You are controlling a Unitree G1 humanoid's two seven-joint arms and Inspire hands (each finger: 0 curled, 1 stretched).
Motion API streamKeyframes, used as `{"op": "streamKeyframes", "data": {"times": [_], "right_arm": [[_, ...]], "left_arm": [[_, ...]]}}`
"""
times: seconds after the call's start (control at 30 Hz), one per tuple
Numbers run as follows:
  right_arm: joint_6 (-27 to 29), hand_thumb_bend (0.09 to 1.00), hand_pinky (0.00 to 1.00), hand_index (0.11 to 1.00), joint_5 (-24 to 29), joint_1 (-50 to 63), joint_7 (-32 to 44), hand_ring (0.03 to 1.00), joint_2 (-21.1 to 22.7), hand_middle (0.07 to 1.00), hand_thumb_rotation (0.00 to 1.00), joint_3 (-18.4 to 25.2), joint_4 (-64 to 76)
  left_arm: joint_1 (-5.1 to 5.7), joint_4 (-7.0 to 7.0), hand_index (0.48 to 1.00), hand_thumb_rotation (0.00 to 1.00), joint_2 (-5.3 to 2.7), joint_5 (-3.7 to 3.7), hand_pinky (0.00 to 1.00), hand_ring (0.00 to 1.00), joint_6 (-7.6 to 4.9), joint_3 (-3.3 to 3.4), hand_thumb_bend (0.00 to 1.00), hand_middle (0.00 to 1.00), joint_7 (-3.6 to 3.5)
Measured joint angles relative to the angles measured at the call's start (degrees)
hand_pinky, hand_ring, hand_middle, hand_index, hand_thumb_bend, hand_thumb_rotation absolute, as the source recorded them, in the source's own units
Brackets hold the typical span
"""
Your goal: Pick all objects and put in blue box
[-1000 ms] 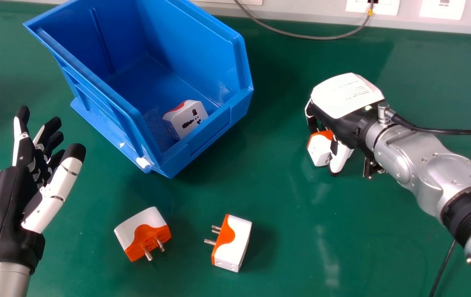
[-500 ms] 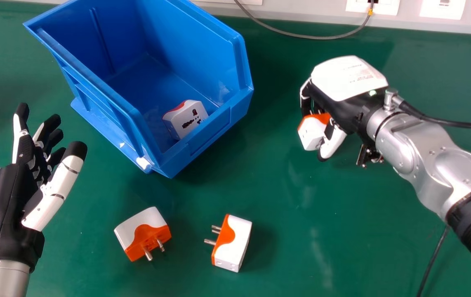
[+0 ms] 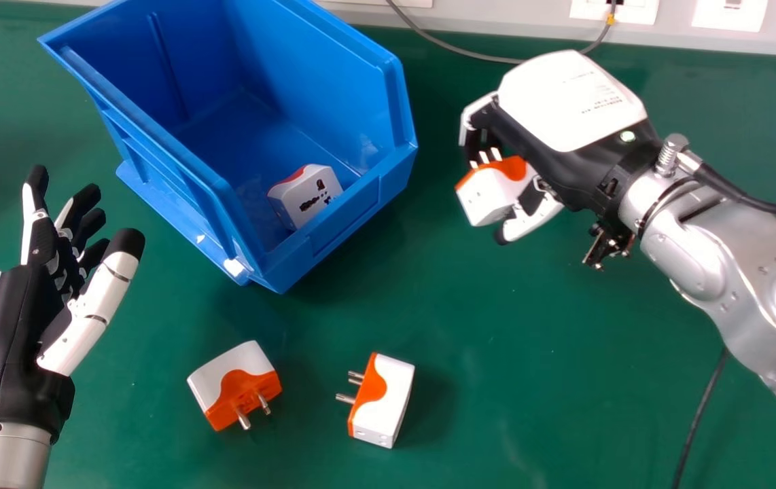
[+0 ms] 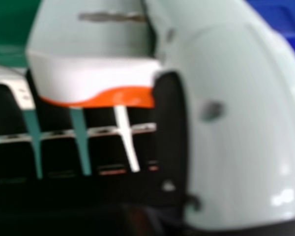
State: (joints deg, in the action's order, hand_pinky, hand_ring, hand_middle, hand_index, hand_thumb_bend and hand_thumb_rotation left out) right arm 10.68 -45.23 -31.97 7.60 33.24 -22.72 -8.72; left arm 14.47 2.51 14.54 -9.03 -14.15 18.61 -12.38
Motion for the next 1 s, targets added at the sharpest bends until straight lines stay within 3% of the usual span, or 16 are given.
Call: {"op": "streamKeyframes", "data": {"times": [0.27, 0.5, 1.0], "right_arm": [[1.91, 0.494, 0.34, 0.482, 2.95, 1.42, 5.44, 0.432, -0.38, 0.519, 0.00, 2.08, 12.54], [5.36, 0.492, 0.33, 0.502, 4.17, -0.12, 5.78, 0.424, -4.82, 0.523, 0.00, 1.86, 12.75], [7.96, 0.493, 0.34, 0.506, 1.88, -14.71, 3.07, 0.435, -18.01, 0.514, 0.00, -2.85, -8.37]], "left_arm": [[-0.04, 0.18, 0.937, 0.55, 0.00, -0.03, 0.91, 0.95, 0.63, -0.01, 0.52, 0.96, 0.02], [-0.06, 0.18, 0.937, 0.55, 0.00, -0.03, 0.91, 0.95, 1.02, -0.04, 0.52, 0.96, 0.06], [-0.86, -0.16, 0.939, 0.54, -0.03, -0.04, 0.92, 0.95, 1.02, -0.19, 0.51, 0.96, 0.08]]}}
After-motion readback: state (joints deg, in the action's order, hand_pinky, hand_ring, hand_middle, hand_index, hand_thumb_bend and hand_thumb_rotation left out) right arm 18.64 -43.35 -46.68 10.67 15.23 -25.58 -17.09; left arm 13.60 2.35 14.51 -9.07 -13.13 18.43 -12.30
